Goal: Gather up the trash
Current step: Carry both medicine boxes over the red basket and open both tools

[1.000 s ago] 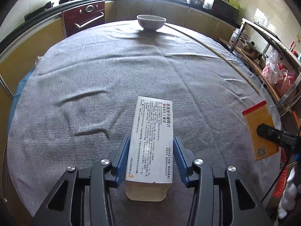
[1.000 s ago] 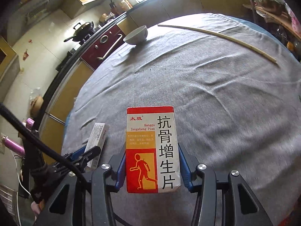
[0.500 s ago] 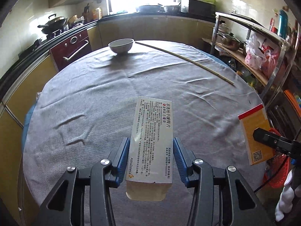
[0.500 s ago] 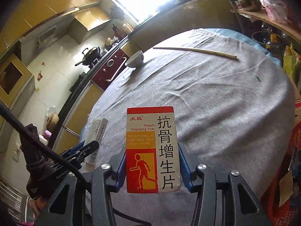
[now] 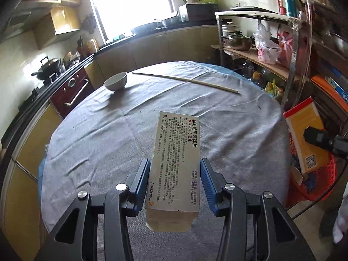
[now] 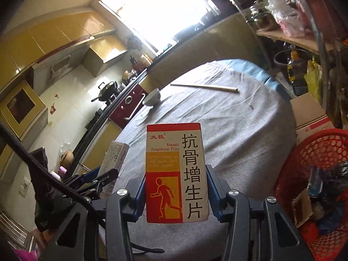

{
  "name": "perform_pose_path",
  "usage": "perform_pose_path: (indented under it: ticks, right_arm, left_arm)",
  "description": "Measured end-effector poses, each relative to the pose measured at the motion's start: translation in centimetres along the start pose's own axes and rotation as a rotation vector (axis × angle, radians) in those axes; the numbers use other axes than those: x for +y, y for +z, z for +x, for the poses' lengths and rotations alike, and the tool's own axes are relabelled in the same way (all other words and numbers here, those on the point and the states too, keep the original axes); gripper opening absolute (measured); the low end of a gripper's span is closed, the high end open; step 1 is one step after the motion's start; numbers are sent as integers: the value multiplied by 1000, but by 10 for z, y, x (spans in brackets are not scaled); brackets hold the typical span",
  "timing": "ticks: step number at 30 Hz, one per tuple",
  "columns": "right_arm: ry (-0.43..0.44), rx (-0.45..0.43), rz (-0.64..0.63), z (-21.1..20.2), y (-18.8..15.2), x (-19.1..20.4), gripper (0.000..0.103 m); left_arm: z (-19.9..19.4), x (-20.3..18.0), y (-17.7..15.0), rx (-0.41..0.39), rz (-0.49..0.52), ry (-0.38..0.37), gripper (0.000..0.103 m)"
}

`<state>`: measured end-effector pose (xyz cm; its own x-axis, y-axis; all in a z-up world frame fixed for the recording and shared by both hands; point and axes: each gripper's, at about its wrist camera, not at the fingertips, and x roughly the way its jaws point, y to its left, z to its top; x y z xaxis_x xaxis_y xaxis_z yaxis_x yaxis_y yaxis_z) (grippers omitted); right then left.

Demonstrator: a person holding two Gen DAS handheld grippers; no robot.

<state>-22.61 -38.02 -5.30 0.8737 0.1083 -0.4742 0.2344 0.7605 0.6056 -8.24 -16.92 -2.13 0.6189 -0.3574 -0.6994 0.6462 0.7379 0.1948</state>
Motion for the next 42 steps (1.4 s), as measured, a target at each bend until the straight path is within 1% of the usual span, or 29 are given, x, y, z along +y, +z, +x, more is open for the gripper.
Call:
perform_pose_path:
  ticks: [6,11,20,26,42]
  right_arm:
    - [-36,-122,-17,-53,12,-5,51]
    - [-45,-187,-20,-83,15,-8,51]
    - [-33,-211,4,-106,4,-18,51]
    - [-25,-241,28,-127,3,-30,51]
    - [-24,-294,129,-164,-3,-71,51]
  left_arm:
    - [-17,-21,3,-41,48,3,48]
    - [-30,-35,3,-65,74,9,48]
    - [-50,-63,4,-102,121,22,48]
    - [-57,-84,7,-116,152,21,48]
    - [-57,-127,12,-118,224,10,48]
